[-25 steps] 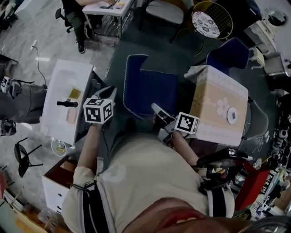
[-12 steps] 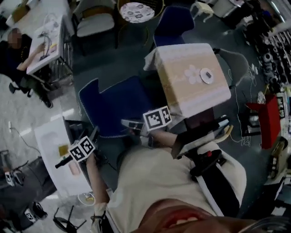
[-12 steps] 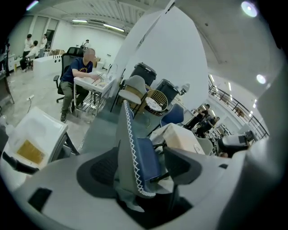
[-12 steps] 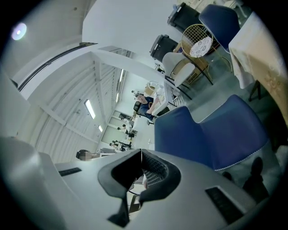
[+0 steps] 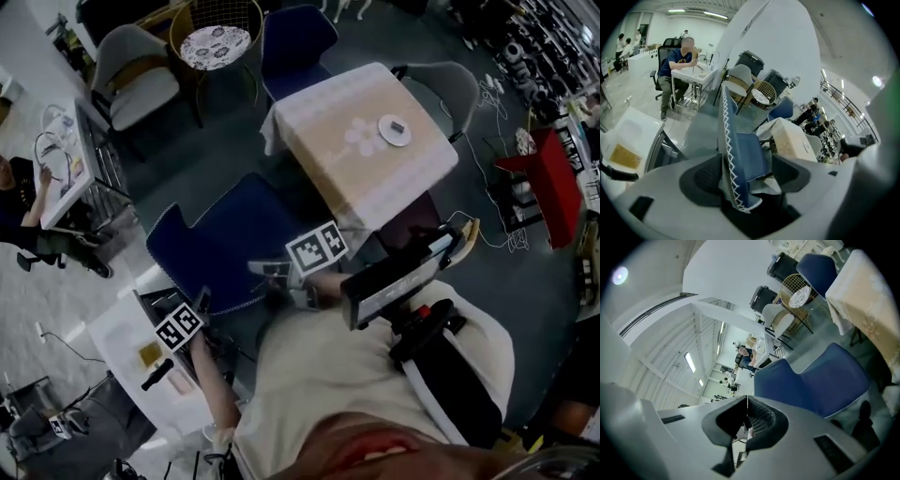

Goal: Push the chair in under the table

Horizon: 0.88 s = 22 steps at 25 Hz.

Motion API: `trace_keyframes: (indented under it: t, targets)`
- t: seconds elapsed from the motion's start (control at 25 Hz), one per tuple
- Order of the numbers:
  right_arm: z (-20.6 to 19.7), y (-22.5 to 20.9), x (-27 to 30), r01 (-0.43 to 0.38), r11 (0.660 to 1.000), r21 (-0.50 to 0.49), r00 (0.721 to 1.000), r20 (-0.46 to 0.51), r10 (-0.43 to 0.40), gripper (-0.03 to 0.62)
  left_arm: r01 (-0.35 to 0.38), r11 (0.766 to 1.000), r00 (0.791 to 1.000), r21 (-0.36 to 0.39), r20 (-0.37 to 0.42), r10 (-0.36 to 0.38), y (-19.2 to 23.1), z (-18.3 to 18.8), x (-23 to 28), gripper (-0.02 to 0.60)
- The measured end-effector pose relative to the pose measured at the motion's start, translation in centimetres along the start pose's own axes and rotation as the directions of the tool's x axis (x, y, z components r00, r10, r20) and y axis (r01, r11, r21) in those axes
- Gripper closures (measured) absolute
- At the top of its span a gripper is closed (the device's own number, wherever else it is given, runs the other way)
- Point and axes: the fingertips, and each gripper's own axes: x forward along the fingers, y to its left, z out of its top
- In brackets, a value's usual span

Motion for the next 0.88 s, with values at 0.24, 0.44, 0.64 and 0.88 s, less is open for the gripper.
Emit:
trace_keyframes:
  t: [0.24, 0.44, 0.64, 0.88]
  targets:
    - [2.5, -2.3, -2.8, 0.069, 0.996, -0.05, 0.998, 0.008, -0.069, 0.582, -0.054, 0.998, 0.998, 0.021, -0.03, 0.054, -0.7, -0.2, 2.5, 0.272]
    - [2.6, -1.6, -2.0, 0.009, 1.0, 0.029, 1.0, 0.017, -0.01, 0.582, -0.071, 0.997, 0.994, -0.011, -0.083, 0.07, -0.2, -0.4, 2.5, 0.271]
    - [1.5, -0.4, -0.2, -0.035, 0.999, -0.009, 0.997, -0.068, 0.035, 0.582, -0.073, 0.995, 0.994, -0.065, -0.086, 0.067, 0.1, -1.9, 3.1, 0.272]
    - [0.9, 0.4, 1.7, -0.05, 0.998, -0.034, 0.989, -0.141, 0.045, 0.582, -0.065, 0.993, 0.996, -0.096, -0.064, 0.059, 0.5, -2.1, 3.2, 0.272]
